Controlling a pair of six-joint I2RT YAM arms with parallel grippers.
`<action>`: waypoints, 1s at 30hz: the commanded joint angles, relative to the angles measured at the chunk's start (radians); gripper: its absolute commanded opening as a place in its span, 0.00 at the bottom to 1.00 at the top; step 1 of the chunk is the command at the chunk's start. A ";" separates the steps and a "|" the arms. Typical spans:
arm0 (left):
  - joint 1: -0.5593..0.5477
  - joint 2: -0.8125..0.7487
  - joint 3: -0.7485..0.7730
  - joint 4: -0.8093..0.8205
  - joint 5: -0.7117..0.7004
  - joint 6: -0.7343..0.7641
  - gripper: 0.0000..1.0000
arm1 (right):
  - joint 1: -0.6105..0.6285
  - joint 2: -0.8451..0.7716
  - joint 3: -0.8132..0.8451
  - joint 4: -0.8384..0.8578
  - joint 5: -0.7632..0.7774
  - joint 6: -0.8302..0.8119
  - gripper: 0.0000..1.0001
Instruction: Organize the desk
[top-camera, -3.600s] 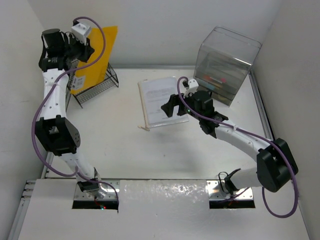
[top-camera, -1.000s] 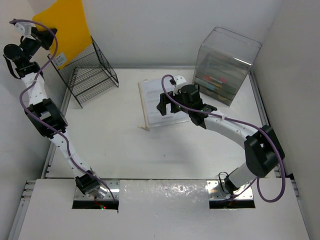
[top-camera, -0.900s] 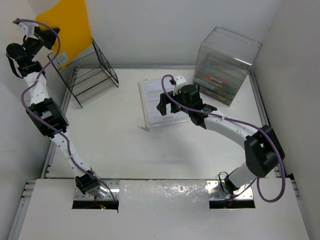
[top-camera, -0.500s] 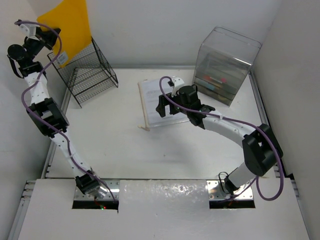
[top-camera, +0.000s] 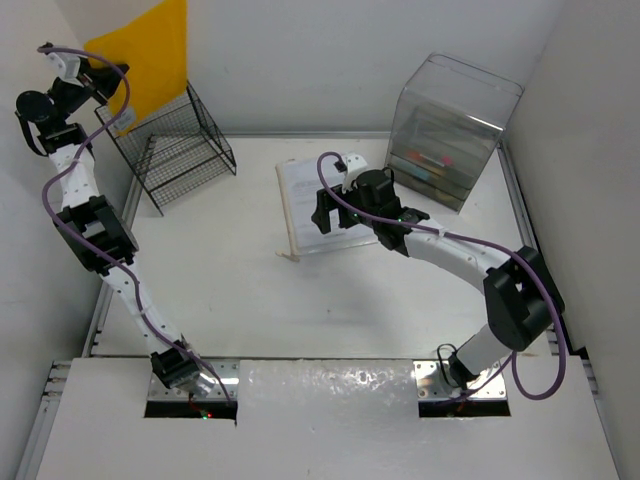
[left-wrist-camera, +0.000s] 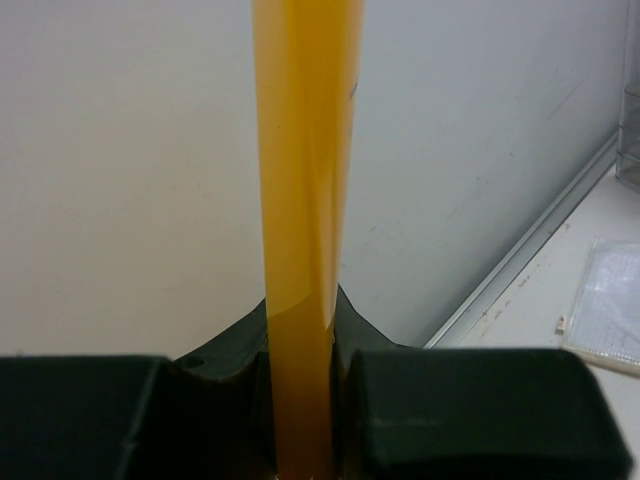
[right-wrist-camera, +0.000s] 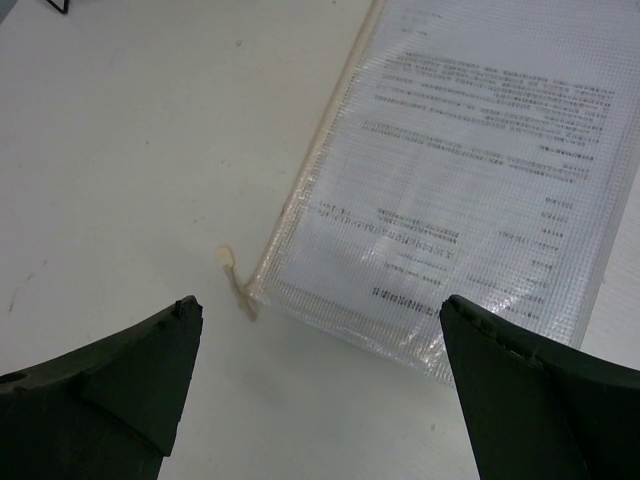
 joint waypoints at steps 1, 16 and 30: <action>0.003 -0.036 0.016 -0.012 0.067 -0.001 0.00 | 0.005 0.004 0.053 0.014 -0.013 -0.013 0.99; 0.012 -0.015 0.069 -0.089 0.068 0.021 0.00 | 0.007 -0.006 0.050 0.008 -0.018 -0.015 0.99; 0.009 0.036 0.069 -0.150 -0.007 0.036 0.00 | 0.011 0.003 0.065 -0.013 -0.013 -0.023 0.99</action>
